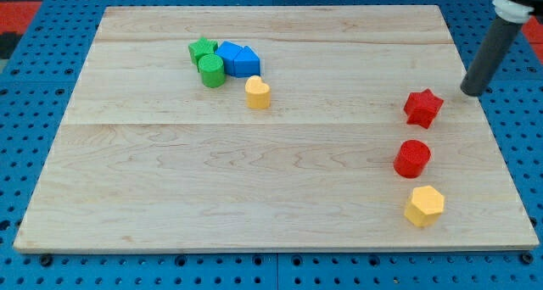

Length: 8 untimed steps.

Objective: Move the red star into the vertical line of the red circle

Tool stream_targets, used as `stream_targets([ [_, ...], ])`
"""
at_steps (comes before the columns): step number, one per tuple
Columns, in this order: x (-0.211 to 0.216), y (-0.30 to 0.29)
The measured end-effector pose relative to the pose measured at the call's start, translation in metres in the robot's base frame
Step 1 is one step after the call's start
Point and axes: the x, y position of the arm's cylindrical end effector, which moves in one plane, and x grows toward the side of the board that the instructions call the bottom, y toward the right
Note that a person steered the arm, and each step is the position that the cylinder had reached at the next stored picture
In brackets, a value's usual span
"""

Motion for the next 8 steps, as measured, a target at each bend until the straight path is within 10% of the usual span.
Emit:
stream_targets([
  [8, -0.037, -0.041],
])
